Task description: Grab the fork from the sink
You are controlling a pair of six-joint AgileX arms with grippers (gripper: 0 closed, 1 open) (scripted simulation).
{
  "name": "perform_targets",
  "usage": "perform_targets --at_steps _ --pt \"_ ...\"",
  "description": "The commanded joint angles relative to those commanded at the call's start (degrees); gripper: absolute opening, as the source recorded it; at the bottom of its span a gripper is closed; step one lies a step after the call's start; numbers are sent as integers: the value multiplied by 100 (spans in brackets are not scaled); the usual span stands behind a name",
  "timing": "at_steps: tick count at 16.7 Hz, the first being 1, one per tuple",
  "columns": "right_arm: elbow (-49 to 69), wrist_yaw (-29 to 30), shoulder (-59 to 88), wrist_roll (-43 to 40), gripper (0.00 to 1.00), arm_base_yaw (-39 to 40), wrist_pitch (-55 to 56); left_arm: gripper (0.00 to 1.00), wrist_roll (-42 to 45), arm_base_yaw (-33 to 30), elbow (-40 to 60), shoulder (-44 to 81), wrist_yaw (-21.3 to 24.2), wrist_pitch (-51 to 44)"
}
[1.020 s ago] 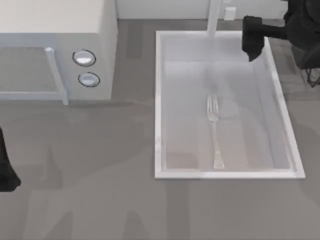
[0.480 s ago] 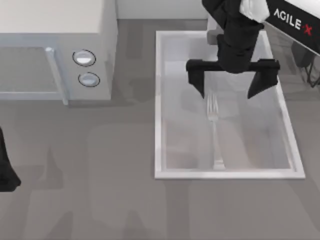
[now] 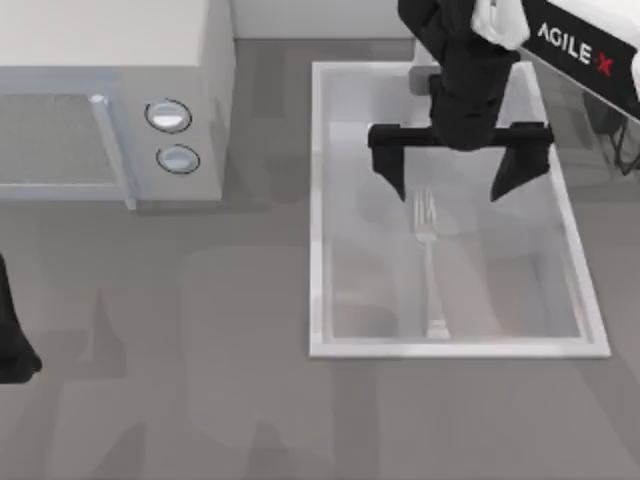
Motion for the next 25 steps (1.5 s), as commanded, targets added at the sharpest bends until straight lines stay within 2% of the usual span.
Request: perform_targets --at_steps 3,10,16,25 --pt "-283 3 165 1 100 5 397 100 0 0 0 0 0 0" --pt "-1386 14 861 13 100 34 2321 100 0 0 0 0 0 0" --pt "-1545 16 965 16 100 38 2519 100 0 0 0 0 0 0" --pt "-1545 16 965 16 32 38 2519 100 0 0 0 0 0 0"
